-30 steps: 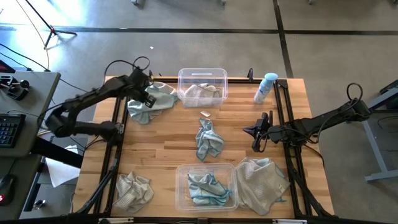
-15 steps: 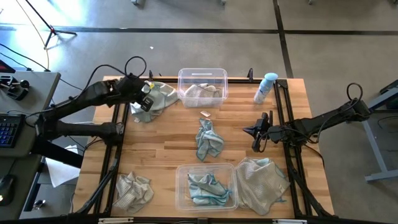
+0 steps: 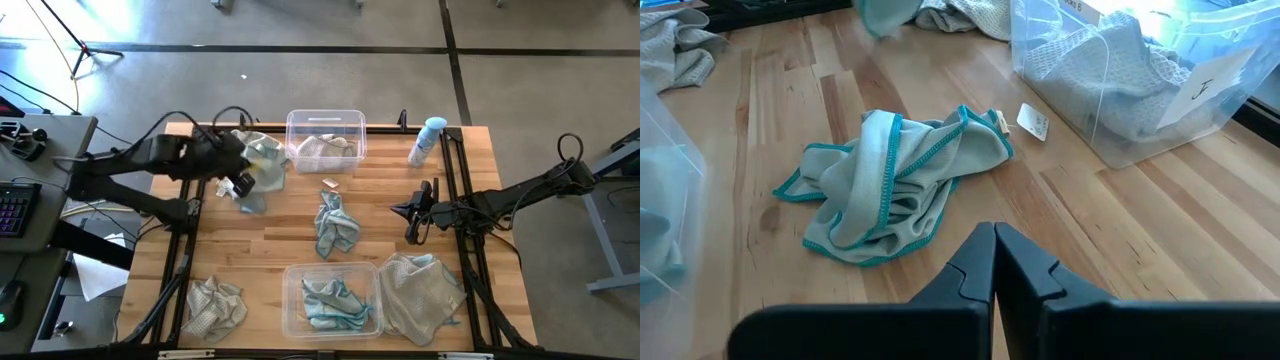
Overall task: Sort microfiber towel by color & place in baskets
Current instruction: Put the top left blue towel into the bottom transparent bin
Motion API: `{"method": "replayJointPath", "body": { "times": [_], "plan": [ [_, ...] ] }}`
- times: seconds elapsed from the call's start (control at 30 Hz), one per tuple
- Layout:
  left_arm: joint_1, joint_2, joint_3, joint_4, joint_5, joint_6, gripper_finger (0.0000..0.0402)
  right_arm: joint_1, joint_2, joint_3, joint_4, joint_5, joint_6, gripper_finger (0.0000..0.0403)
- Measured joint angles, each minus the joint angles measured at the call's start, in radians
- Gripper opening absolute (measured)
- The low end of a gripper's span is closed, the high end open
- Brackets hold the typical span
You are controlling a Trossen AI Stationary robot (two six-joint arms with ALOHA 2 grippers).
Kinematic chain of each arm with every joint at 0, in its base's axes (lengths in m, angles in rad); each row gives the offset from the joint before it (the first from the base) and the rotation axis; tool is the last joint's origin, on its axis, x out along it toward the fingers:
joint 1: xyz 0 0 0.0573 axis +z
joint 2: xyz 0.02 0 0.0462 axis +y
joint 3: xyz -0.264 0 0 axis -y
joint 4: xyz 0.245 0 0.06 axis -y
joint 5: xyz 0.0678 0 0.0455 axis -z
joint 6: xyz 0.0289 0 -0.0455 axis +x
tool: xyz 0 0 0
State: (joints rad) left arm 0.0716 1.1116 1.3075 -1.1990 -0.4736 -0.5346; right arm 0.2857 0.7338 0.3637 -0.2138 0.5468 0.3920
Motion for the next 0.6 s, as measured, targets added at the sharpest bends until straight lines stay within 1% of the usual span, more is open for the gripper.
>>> {"method": "replayJointPath", "body": {
  "times": [0.13, 0.27, 0.47, 0.6],
  "plan": [
    [-0.120, 0.113, 0.112, -0.084, -0.030, -0.071, 0.0000, 0.000, 0.000, 0.000, 0.000, 0.000, 0.000, 0.0000],
    [-0.219, 0.239, 0.250, -0.169, -0.035, -0.125, 0.0000, 0.000, 0.000, 0.000, 0.000, 0.000, 0.000, 0.0000],
    [-0.343, 0.422, 0.468, -0.294, -0.034, -0.172, 0.0000, 0.000, 0.000, 0.000, -0.006, 0.000, 0.011, 0.0000],
    [-0.406, 0.530, 0.617, -0.308, -0.035, -0.172, 0.0000, 0.000, 0.000, 0.000, -0.022, 0.000, 0.011, 0.0000]
  ]
}}
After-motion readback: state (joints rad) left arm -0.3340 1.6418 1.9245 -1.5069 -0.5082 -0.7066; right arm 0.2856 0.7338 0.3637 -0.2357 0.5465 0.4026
